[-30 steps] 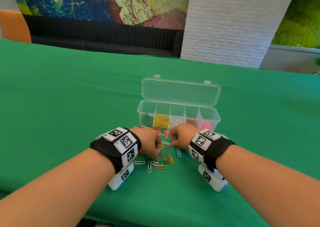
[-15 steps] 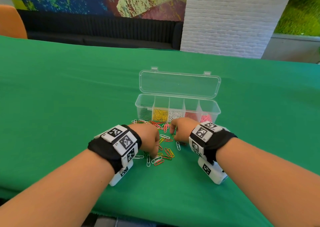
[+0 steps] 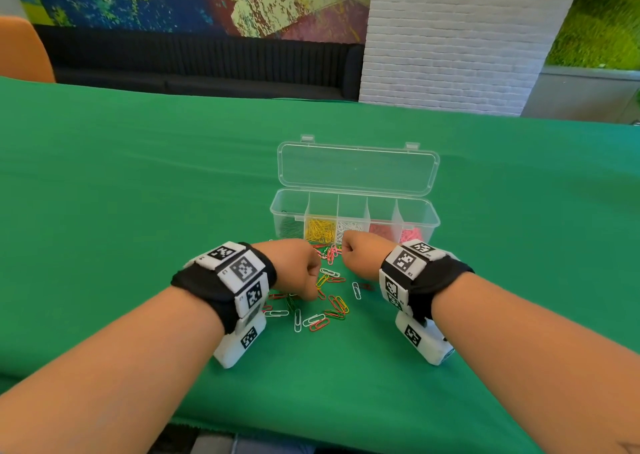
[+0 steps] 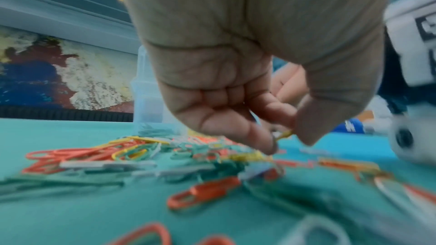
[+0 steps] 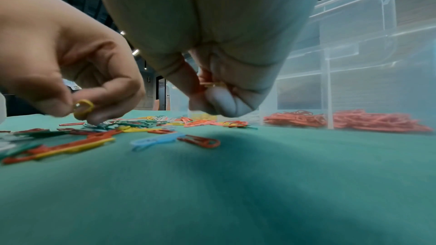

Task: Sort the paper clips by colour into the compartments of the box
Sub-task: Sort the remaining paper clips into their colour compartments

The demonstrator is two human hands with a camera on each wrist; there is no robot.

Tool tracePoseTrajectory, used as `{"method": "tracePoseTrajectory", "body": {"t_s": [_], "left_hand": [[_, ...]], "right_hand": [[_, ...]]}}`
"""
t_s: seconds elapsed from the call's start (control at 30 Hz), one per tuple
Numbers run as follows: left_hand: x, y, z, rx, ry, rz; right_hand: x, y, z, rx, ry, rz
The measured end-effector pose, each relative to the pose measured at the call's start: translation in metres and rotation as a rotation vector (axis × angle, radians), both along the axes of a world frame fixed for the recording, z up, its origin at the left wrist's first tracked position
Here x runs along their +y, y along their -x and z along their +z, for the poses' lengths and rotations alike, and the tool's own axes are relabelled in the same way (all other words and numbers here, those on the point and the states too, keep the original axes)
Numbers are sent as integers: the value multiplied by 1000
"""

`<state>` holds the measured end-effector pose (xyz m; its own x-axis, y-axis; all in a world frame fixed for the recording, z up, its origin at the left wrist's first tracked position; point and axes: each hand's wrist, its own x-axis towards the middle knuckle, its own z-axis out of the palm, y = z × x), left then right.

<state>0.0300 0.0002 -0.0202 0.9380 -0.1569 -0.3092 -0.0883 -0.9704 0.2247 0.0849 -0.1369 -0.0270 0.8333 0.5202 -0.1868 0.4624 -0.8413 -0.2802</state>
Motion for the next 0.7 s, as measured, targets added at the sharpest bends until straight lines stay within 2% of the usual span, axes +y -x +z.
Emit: {"method": "tracePoseTrajectory", "body": {"t_s": [0.13,0.27,0.37,0.43,0.53,0.63,0.7], "left_hand": [[22,0,9,-21,172,99],[33,-5,17,98,285,259],[30,-7,17,185,452,376],[25,-9,15,238,505,400],[12,-12,15,233,395,372],[2,-18,12,121,49,188],[-5,-20,7,88,-45,145]], "right_hand": [[1,6,4,108,6,117],[-4,10,5,186,95,196],[-6,11,6,220,133,220],[-7,11,6,237,144,242],[-7,11,5,215,148,267],[-6,9,2,167,134,280],[-6,7,2,122,143,282]]}}
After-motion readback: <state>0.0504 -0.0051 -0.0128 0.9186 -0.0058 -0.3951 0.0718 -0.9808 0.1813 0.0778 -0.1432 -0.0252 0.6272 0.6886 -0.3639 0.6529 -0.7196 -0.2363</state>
